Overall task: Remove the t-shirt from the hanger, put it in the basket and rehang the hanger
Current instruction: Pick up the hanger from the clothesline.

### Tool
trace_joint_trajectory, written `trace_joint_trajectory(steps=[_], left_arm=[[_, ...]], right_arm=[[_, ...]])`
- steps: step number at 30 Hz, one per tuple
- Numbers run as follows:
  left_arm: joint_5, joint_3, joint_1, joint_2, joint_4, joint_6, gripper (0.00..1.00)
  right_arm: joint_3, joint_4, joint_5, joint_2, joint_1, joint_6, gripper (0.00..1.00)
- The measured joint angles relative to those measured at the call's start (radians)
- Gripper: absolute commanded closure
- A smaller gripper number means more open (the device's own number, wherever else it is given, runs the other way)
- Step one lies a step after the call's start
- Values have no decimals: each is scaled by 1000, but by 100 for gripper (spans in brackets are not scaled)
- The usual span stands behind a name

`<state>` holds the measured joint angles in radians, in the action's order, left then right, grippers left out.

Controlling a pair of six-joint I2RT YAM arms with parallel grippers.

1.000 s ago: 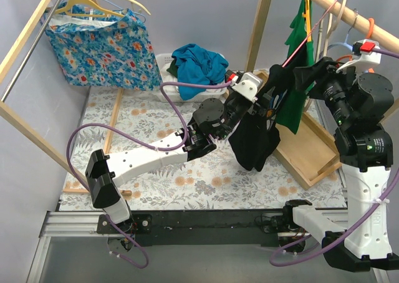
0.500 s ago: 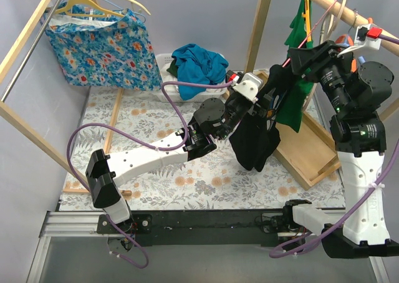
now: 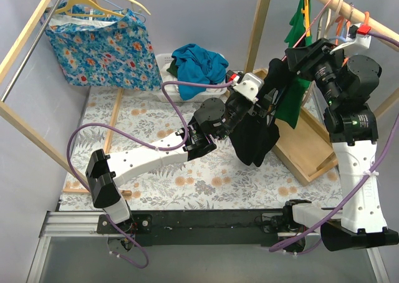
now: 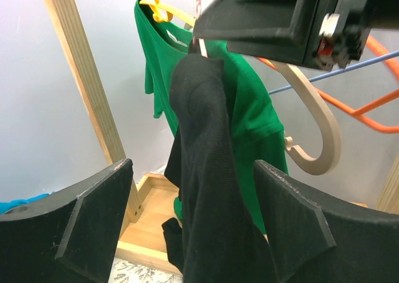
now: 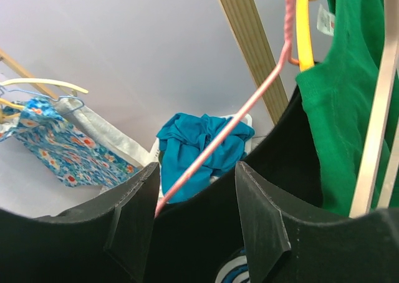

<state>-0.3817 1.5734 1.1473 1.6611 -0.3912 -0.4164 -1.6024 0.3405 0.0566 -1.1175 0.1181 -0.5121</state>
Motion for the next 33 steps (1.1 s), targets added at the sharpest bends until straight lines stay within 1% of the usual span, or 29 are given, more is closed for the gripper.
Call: trace_joint_trajectory(steps=[4, 5, 11, 13, 16, 17, 19, 20, 21, 28, 33], left_arm=[[0, 0, 0, 0, 2, 0, 22], [0, 0, 0, 0, 3, 0, 22], [3, 0, 0, 2, 7, 0, 24], [6, 0, 0, 2, 10, 0, 27], [18, 0, 0, 2, 14, 0, 32], [25, 0, 0, 2, 15, 0, 32], [39, 0, 0, 2, 17, 0, 34], [42, 0, 0, 2, 17, 0, 34], [55, 0, 0, 2, 18, 0, 34], [82, 0, 0, 2, 18, 0, 31], [85, 0, 0, 2, 17, 1, 31]], right_arm=[[40, -10, -3, -1, 0, 8, 43], [52, -21, -1, -1, 1, 10, 47], [88, -83, 18, -6, 1, 10, 55], [96, -95, 22, -7, 1, 9, 58], [101, -107, 27, -9, 1, 4, 69], [101, -110, 31, -9, 1, 0, 75], [101, -115, 38, -10, 1, -5, 84], [102, -119, 39, -10, 1, -9, 94], [103, -123, 40, -10, 1, -8, 99], [107, -139, 44, -10, 1, -8, 99], [107, -148, 43, -6, 1, -5, 99]])
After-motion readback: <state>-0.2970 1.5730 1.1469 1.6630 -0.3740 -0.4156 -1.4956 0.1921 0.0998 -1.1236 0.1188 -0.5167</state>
